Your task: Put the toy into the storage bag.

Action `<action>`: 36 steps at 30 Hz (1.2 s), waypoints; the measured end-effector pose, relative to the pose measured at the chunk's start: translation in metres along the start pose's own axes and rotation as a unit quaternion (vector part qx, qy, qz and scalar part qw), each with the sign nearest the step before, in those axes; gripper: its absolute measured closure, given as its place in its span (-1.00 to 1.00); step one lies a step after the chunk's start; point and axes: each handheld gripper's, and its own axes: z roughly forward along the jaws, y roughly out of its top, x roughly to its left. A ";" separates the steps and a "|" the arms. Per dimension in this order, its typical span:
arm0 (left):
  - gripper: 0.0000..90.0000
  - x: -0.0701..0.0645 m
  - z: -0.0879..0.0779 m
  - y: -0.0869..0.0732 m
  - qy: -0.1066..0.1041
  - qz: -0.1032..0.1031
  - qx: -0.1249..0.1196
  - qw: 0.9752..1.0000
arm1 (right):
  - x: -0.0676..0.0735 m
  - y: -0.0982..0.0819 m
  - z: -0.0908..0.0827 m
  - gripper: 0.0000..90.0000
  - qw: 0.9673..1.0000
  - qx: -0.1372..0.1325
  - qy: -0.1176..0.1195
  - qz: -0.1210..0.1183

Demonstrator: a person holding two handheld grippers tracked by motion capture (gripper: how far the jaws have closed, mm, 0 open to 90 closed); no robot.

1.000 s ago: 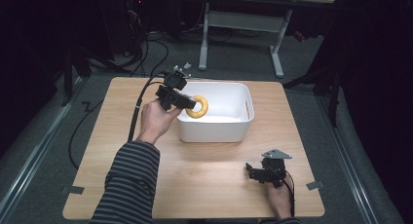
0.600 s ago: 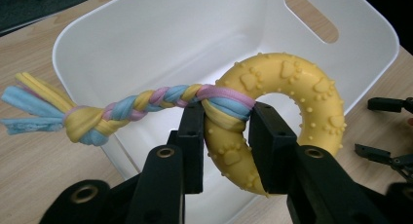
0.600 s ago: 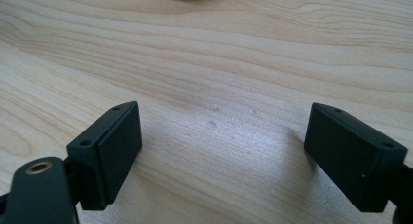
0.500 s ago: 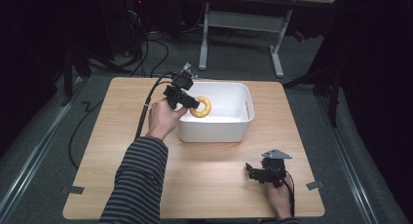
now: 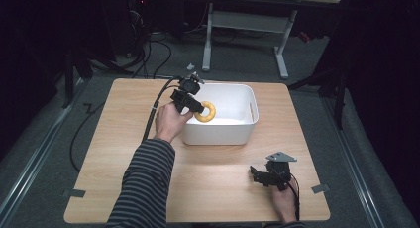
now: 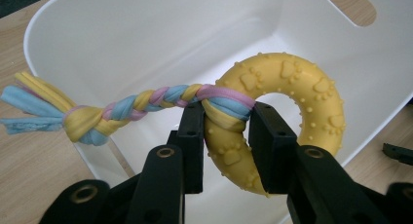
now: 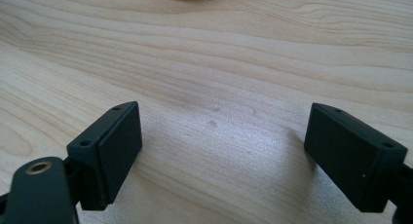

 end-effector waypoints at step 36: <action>0.49 -0.010 0.020 0.000 0.006 0.011 0.033 0.999 | 0.000 0.000 0.000 -0.69 1.000 0.000 0.000 0.000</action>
